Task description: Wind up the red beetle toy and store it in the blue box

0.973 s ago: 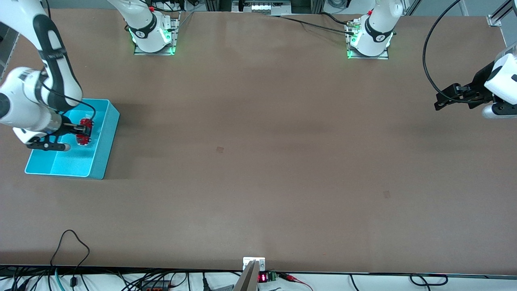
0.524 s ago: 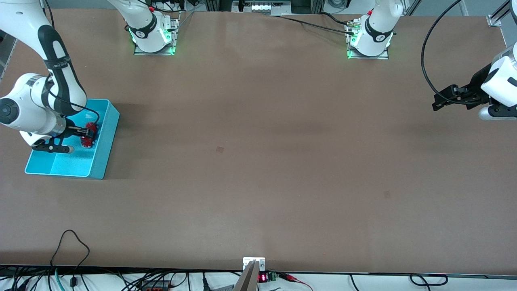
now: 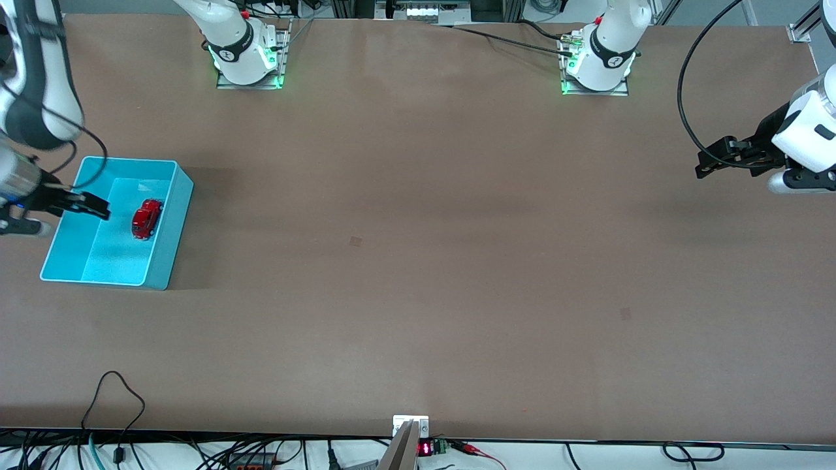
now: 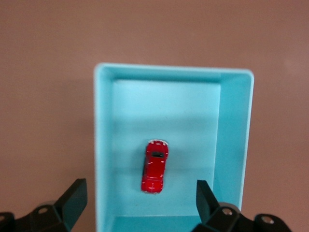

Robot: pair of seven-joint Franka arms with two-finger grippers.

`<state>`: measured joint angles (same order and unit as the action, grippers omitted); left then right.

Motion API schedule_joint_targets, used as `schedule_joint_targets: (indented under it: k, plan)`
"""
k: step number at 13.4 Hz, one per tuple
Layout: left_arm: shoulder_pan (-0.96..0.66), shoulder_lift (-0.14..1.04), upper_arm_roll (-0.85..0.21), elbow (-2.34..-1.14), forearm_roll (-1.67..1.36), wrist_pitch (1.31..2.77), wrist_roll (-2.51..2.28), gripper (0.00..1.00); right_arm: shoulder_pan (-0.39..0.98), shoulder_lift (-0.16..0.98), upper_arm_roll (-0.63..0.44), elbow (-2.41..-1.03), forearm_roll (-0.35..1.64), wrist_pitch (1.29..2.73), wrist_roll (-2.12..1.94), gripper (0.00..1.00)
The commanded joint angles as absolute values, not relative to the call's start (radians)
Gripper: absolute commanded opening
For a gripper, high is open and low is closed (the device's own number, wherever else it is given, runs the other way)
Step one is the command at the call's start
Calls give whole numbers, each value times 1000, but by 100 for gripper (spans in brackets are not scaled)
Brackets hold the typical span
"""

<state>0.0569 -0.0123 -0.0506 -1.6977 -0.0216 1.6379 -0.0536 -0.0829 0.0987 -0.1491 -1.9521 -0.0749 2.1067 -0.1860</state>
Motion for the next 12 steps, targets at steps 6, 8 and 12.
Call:
schedule_joint_targets:
  k: [6,8,12]
  plan:
    - [63,-61,-49,-1709,-23,1631,-32,100,-84,0,-2,-1662,14,1685,-170,100]
    - [63,-63,-48,-1710,-23,1629,-32,100,-84,3,-2,-1628,17,1635,-170,100]
    - [63,-92,-49,-1743,-23,1640,-32,100,-86,3,-2,-1628,15,1626,-170,100]
